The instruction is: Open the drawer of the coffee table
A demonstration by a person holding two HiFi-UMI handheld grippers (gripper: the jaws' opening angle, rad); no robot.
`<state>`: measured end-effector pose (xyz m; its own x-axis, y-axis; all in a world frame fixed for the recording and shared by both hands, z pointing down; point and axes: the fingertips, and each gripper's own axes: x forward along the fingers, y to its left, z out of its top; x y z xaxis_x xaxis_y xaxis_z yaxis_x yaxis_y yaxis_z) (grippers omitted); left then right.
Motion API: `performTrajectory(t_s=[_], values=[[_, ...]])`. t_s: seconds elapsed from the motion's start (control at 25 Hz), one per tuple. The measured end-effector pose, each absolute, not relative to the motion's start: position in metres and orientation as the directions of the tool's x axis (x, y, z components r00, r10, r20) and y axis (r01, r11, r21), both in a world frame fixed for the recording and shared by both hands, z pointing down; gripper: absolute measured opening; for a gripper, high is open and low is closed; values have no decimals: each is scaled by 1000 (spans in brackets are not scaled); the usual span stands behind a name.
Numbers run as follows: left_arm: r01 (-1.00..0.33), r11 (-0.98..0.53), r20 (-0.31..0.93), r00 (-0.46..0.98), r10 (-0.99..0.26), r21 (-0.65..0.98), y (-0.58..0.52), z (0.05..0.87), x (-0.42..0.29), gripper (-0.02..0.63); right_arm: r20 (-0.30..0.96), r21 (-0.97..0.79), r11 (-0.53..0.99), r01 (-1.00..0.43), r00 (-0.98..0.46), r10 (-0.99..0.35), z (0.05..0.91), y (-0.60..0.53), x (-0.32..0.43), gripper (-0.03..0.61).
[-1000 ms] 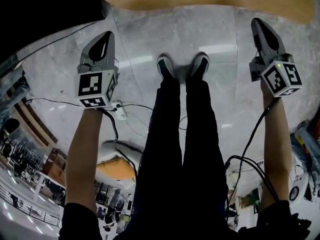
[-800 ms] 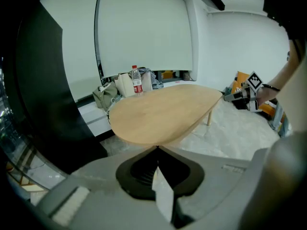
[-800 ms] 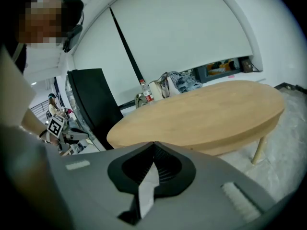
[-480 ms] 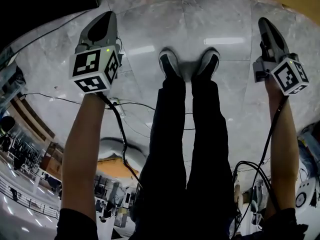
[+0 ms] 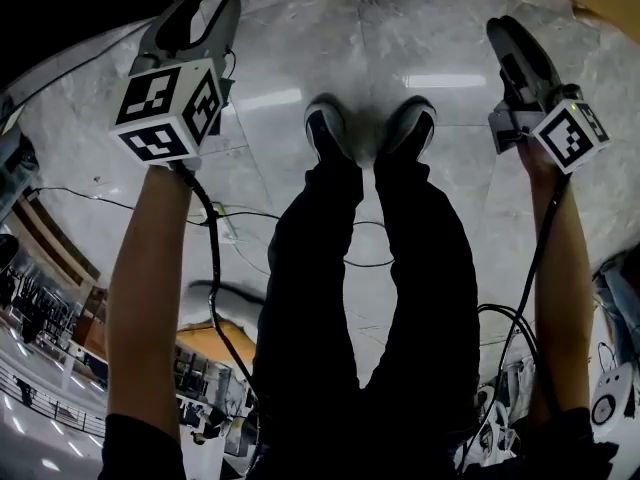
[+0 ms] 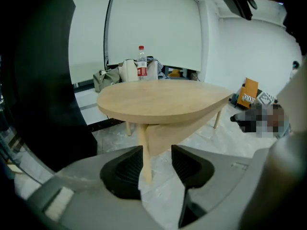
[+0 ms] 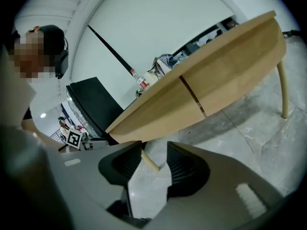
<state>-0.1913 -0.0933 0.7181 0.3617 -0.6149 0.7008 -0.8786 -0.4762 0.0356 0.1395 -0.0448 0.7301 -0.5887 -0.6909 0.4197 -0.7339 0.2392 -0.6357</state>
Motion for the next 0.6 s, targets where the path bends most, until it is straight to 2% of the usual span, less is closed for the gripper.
performTrajectory(t_s=[0.04, 0.32, 0.6], values=[[-880, -475, 703, 354, -617, 26, -95, 724, -194, 194, 408, -646, 247, -722, -601, -687, 739, -47, 135, 183], [-884, -467, 693, 335, -638, -3, -115, 738, -195, 216, 327, -692, 280, -666, -634, -701, 777, -94, 128, 298], [-808, -588, 674, 410, -614, -44, -118, 744, -170, 256, 148, -750, 401, -526, -724, -674, 782, -127, 127, 357]])
